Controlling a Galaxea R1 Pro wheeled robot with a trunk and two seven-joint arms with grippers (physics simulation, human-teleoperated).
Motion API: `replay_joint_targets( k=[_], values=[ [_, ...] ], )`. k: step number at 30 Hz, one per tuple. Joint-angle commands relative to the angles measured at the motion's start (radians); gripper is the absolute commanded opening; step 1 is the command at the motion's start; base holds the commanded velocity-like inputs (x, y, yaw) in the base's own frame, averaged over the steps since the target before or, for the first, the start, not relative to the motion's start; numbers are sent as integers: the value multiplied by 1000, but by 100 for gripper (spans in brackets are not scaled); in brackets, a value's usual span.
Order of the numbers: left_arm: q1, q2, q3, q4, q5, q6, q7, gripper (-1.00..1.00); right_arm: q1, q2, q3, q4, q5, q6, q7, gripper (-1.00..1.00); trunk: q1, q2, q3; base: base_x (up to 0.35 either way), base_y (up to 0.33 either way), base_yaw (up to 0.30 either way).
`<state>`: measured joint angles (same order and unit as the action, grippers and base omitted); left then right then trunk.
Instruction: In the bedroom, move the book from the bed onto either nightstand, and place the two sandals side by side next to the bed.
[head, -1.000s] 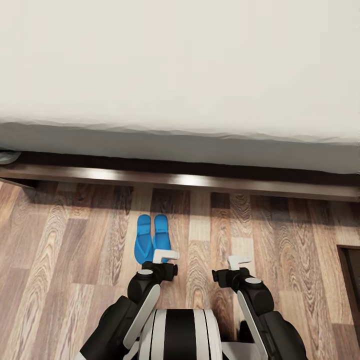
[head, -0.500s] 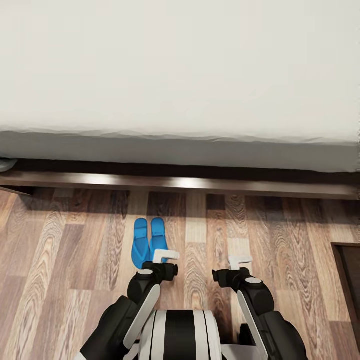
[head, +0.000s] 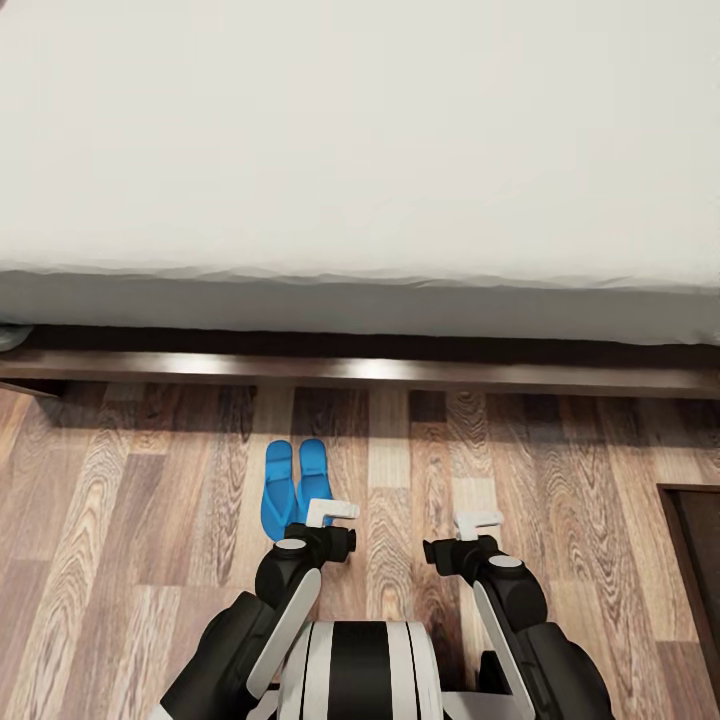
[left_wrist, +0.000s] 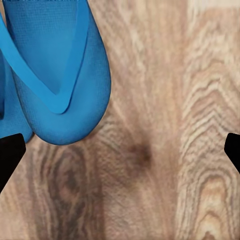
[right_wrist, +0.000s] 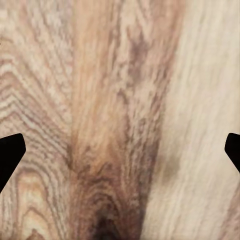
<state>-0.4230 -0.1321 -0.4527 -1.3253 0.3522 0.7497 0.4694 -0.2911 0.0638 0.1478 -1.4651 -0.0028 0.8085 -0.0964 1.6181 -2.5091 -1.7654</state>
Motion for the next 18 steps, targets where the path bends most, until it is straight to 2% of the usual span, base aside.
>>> replay_joint_targets(
  k=[1, 18],
  values=[
    [-1, 0, -1, -1, 10, 2, 10, 100, 0, 0, 1, -1, -1, 5, -5, 100, 0, 0, 0, 0, 0, -13],
    [-1, -1, -1, 0, 8, 1, 9, 100, 0, -1, 2, -3, 1, 3, -8, 100, 0, 0, 11, 0, 0, -3]
  ],
)
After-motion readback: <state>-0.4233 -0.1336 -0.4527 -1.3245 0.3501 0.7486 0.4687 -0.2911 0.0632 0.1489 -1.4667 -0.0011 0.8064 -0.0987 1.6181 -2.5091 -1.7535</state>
